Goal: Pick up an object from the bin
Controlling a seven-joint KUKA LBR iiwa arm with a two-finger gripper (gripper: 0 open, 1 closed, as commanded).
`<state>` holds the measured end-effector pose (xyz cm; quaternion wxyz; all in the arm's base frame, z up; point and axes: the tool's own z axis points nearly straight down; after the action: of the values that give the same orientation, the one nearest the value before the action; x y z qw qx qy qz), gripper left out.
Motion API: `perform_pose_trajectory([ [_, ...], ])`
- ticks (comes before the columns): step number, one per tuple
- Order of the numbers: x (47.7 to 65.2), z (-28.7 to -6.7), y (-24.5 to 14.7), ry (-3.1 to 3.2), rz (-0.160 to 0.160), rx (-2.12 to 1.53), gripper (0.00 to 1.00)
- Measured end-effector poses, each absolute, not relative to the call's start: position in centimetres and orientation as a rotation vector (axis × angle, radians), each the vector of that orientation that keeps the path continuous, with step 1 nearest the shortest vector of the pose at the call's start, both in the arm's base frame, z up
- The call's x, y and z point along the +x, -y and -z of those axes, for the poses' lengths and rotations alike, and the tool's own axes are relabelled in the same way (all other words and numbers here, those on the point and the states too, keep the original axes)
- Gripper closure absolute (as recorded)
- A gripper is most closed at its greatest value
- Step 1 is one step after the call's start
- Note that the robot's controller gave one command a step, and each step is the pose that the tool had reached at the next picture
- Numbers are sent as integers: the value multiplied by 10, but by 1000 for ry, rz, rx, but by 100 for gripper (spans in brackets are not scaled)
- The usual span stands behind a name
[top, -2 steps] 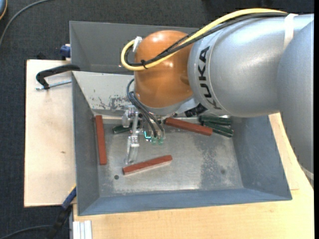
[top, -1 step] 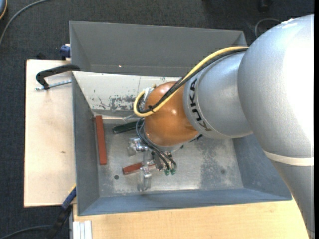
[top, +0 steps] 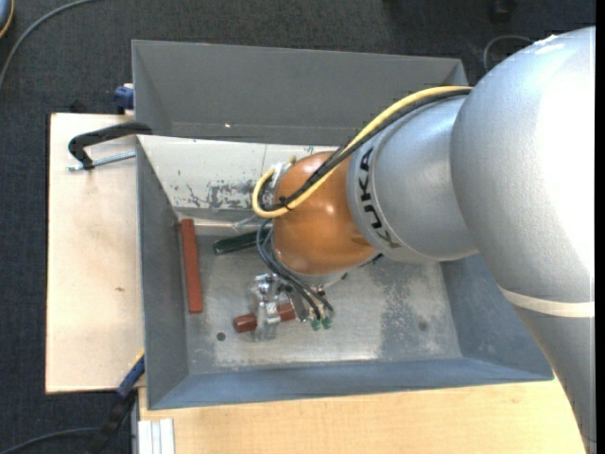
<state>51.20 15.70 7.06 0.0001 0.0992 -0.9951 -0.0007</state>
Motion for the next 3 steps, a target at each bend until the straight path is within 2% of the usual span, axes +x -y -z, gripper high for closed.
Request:
perform_pose_trajectory([
  [1,513,-223,-145,3153,7,121,100],
  [2,512,-219,-145,3144,4,120,0],
  [3,490,-154,-128,3119,-1,336,0],
])
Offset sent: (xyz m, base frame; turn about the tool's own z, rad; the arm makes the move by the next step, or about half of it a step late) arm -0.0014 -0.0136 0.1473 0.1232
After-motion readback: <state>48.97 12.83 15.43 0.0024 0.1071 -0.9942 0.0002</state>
